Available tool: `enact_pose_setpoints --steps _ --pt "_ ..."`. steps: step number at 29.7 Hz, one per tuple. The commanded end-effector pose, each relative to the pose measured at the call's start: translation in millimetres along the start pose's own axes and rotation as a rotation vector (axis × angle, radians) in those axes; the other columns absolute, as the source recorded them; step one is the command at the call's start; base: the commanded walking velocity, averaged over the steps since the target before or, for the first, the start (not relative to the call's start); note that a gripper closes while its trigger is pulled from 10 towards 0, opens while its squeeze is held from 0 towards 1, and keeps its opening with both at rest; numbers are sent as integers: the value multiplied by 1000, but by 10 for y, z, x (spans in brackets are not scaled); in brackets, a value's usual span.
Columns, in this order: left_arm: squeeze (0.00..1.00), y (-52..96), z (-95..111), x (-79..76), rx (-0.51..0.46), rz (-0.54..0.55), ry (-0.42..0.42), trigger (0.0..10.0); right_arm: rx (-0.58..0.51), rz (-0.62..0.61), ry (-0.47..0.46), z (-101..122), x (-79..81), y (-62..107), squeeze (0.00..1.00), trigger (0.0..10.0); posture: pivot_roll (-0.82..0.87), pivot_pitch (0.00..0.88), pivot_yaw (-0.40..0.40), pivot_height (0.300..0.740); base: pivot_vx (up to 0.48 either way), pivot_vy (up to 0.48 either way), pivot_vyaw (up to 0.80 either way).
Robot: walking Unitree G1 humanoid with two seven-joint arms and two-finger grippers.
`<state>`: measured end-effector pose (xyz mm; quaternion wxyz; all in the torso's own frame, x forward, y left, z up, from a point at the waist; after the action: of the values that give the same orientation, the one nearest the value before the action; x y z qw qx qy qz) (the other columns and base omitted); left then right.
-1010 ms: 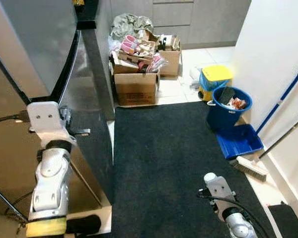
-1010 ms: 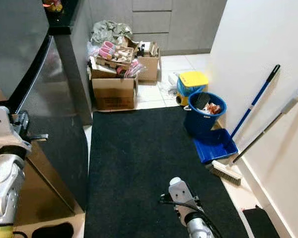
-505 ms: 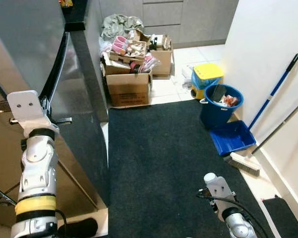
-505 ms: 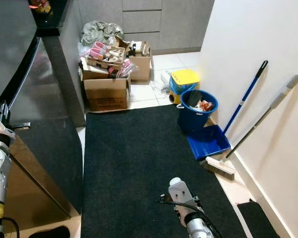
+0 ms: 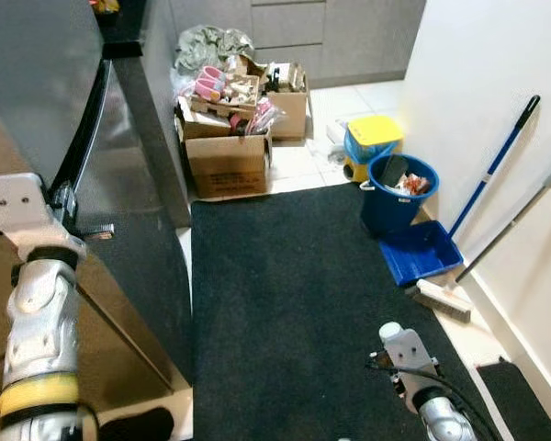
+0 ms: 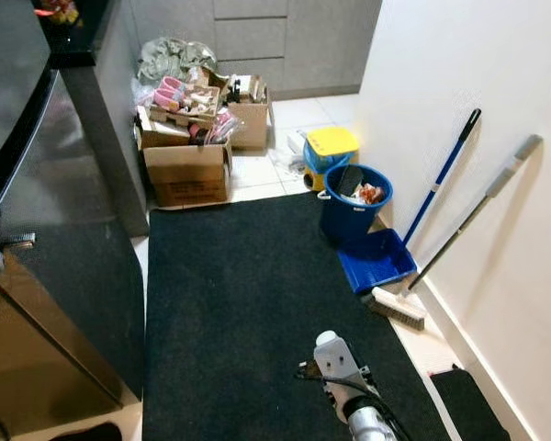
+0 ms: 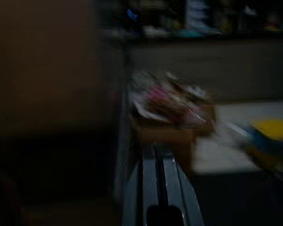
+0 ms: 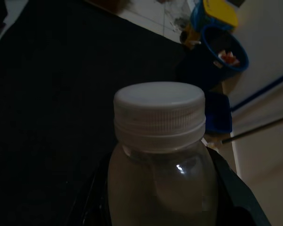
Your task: Restocking fridge
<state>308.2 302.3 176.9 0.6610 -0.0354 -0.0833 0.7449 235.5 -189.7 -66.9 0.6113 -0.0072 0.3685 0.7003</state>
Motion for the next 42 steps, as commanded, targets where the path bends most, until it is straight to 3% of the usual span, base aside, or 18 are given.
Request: enact_pose_setpoints --steps 1,4,8,13,14,17,19,22,23,25,29,32,34,42 --pt "0 19 39 -88 -9 -54 22 10000 -36 1 6 50 3 1 0 10000 29 0 -24 740 0 0 0" --pt "0 35 86 -103 -24 -56 7 10000 -37 5 9 52 13 2 0 10000 30 5 -23 740 0 0 0" --pt "0 83 64 38 -8 -7 -43 10000 -36 7 9 49 17 4 0 10000 33 9 -20 740 0 0 0" --pt "0 283 -71 123 88 -84 -47 10000 -28 10 9 20 31 20 0 10000 40 16 -18 740 0 0 0" --pt "0 454 -171 124 169 -181 -3 10000 -23 14 10 -2 46 33 0 10000 49 20 -19 740 0 0 0" --pt "0 518 -197 147 195 -203 -2 10000 -21 17 12 -11 54 39 0 10000 50 21 -19 740 0 0 0" --pt "0 593 -213 250 223 -189 -26 10000 -18 22 13 -21 64 45 0 10000 59 25 -20 740 0 0 0" --pt "0 590 -197 575 218 -27 -107 10000 -19 26 14 -15 76 43 0 10000 65 28 -21 740 0 0 0" --pt "0 590 -197 575 218 -27 -107 10000 -19 26 14 -15 76 43 0 10000 65 28 -21 740 0 0 0" --pt "0 588 -190 762 213 61 -148 10000 -22 28 13 -1 84 36 0 10000 65 30 -21 740 0 0 0" --pt "0 592 -165 891 207 127 -161 10000 -24 28 13 5 80 33 0 10000 61 31 -27 740 0 0 0" --pt "0 592 -165 891 207 127 -161 10000 -24 28 13 5 80 33 0 10000 61 31 -27 740 0 0 0" --pt "0 509 -126 924 168 187 -134 10000 -22 28 18 -9 60 37 0 10000 59 27 -32 740 0 0 0" --pt "0 280 -122 827 107 225 -106 10000 -28 24 18 11 45 27 0 10000 47 21 -36 740 0 0 0"
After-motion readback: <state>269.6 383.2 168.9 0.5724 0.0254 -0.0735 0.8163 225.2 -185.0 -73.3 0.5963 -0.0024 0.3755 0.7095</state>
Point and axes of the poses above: a point about 5 cm out from each wrist's last joint towards the gripper, its own y axis pointing back from the gripper into the wrist, its own z axis along the axis of the wrist's last joint, x = y × z, the point moved 3 cm from there along -y, pointing out of the wrist towards the gripper, and after that the axes turned 1 degree about y, right-handed, at the moved point
